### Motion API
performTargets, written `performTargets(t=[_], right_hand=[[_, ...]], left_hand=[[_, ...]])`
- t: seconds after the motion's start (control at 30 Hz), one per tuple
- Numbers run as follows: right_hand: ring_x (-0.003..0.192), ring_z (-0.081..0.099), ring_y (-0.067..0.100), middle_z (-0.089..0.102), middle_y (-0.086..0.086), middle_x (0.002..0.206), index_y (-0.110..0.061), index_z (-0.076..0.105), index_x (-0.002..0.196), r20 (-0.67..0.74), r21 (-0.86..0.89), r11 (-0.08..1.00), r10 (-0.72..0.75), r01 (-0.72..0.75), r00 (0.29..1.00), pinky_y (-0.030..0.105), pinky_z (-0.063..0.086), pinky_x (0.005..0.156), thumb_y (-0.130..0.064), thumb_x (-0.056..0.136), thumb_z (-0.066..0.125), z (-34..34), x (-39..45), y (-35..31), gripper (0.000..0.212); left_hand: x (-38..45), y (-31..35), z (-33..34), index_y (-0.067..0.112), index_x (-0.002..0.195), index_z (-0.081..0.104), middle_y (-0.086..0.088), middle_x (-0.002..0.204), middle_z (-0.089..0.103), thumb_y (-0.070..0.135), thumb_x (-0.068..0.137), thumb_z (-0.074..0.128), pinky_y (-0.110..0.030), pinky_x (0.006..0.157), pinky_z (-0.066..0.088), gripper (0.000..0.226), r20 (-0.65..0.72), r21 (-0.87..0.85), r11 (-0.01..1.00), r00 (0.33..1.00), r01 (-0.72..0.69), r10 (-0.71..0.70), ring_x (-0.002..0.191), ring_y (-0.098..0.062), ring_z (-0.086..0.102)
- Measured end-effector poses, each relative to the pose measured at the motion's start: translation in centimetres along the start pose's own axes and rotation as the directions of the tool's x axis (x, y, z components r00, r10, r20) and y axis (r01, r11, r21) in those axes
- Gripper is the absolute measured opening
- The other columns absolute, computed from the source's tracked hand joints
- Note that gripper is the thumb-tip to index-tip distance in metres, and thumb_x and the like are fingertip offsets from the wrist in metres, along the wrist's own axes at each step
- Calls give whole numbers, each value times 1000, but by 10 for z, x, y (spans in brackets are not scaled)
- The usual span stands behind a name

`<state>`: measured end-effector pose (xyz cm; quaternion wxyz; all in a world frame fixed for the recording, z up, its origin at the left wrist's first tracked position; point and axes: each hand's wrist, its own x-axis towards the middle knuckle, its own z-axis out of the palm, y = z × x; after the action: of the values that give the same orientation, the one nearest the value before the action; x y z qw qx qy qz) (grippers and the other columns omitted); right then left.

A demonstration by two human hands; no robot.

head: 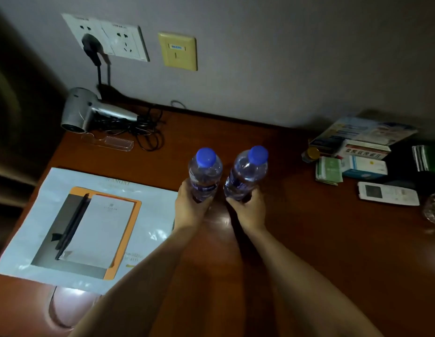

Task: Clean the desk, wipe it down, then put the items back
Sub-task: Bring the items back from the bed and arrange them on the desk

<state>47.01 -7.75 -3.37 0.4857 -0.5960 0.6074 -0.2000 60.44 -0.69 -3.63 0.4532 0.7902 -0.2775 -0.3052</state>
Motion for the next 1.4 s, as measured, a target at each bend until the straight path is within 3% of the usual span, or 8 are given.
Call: performTargets(t=[0.17, 0.33, 0.5, 0.67, 0.83, 1.0, 1.2, 1.4], right_hand=[[102, 55, 6, 57, -12, 115, -28, 51, 121, -3, -53, 998, -45, 45, 999, 17, 39, 77, -30, 73, 79, 5, 34, -7, 55], [100, 58, 9, 59, -13, 104, -23, 54, 118, -57, -77, 990, -120, 116, 991, 26, 42, 86, -29, 72, 79, 17, 60, -12, 52], [102, 57, 6, 60, -16, 105, -32, 51, 113, -33, -76, 990, -119, 116, 992, 44, 43, 98, -41, 69, 77, 32, 85, -22, 51], [107, 57, 9, 60, -17, 107, -37, 48, 114, -22, -80, 990, -121, 118, 992, 52, 37, 103, -49, 71, 72, 48, 106, -40, 51], [105, 57, 8, 61, -17, 109, -32, 48, 121, -29, -90, 984, -158, 154, 987, 49, 40, 101, -47, 72, 73, 62, 122, -58, 57], [105, 60, 13, 64, -10, 111, -29, 50, 121, -65, -86, 984, -163, 157, 984, 49, 44, 96, -48, 70, 74, 78, 132, -71, 59], [107, 60, 16, 64, -8, 115, -26, 49, 125, -59, -133, 978, -168, 159, 984, 47, 44, 95, -45, 71, 75, 89, 141, -81, 63], [112, 58, 19, 63, -5, 119, -23, 45, 131, -61, -179, 969, -182, 168, 981, 46, 41, 98, -34, 75, 75, 94, 143, -89, 64]], left_hand=[[29, 4, -1, 10, 123, 48, -4, 116, 60, 21, 72, 80, -25, 84, 48, 61, -25, 20, 998, 998, -53, 54, 105, -17, 59], [72, 17, -6, 10, 125, 47, -2, 117, 61, 22, 74, 78, -23, 81, 44, 61, -47, 38, 997, 997, -64, 66, 101, -12, 57], [106, 25, -14, 12, 124, 47, 3, 115, 59, 23, 74, 79, -9, 73, 38, 61, -68, 37, 998, 996, -50, 53, 99, -6, 54], [132, 28, -17, 14, 128, 44, 1, 121, 59, 22, 74, 78, -18, 83, 42, 65, -81, 26, 999, 996, -31, 33, 103, -7, 55], [149, 35, -20, 14, 129, 43, 1, 122, 58, 21, 75, 78, -18, 84, 41, 64, -90, 21, 1000, 996, -22, 23, 106, -7, 54], [161, 35, -19, 15, 129, 43, 3, 122, 58, 20, 76, 77, -8, 78, 37, 63, -99, 12, 1000, 995, -26, 27, 103, -2, 52], [175, 34, -20, 17, 131, 42, 3, 125, 58, 22, 77, 76, -17, 85, 41, 64, -136, 19, 1000, 990, -25, 27, 107, -5, 54], [180, 32, -21, 19, 130, 42, 5, 123, 58, 22, 77, 76, -4, 69, 37, 64, -137, 0, 1000, 990, -22, 22, 99, 1, 51]])
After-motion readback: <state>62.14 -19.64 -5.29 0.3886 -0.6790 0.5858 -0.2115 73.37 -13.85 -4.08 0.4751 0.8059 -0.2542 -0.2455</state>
